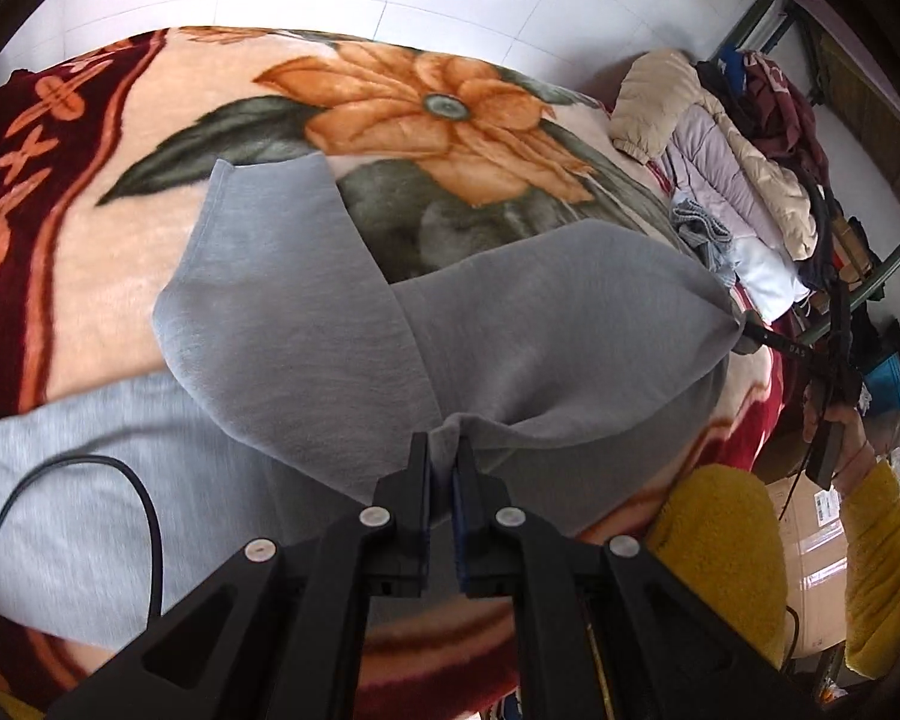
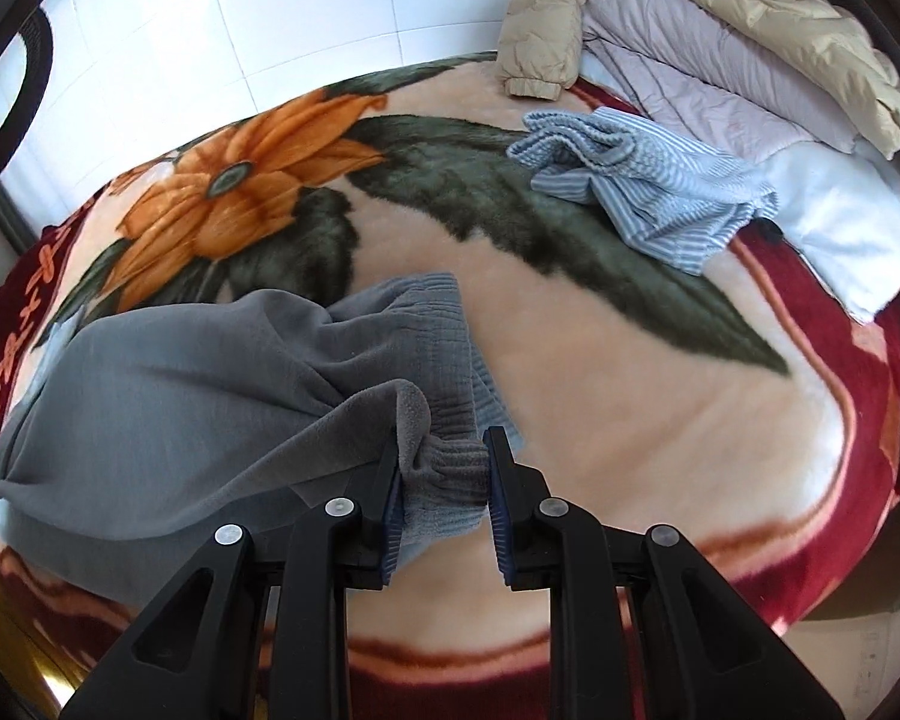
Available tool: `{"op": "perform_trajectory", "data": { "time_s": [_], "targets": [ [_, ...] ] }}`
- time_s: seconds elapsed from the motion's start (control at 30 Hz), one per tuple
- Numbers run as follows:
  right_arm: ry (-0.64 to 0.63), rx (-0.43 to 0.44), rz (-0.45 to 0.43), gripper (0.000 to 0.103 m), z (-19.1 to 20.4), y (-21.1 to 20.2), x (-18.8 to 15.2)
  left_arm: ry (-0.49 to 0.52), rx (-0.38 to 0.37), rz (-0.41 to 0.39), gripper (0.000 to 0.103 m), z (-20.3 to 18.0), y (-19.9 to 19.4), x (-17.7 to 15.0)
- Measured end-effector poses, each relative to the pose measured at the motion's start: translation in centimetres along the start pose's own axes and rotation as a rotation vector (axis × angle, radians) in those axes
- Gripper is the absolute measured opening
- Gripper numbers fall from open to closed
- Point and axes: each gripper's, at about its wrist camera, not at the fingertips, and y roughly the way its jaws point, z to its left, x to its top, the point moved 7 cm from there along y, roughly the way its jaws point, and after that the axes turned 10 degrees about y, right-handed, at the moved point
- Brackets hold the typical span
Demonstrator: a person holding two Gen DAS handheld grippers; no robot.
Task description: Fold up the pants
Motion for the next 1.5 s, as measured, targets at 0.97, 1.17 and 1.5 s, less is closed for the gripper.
{"op": "perform_trajectory", "data": {
  "time_s": [0.97,1.17,1.5],
  "targets": [
    [-0.216,0.04,-0.017,0.052,15.8,-8.7,-3.0,-0.234,0.465,-0.053,0.047,15.6,-18.1,-2.4],
    [-0.34,0.147,0.021,0.053,24.5,-7.6,-6.0,-0.268,0.627,-0.048,0.051,18.9,-24.5,-4.5],
    [-0.416,0.222,0.118,0.053,33.8,-3.6,-10.6,-0.354,0.819,0.002,0.055,25.0,-30.8,-9.3]
  ]
}}
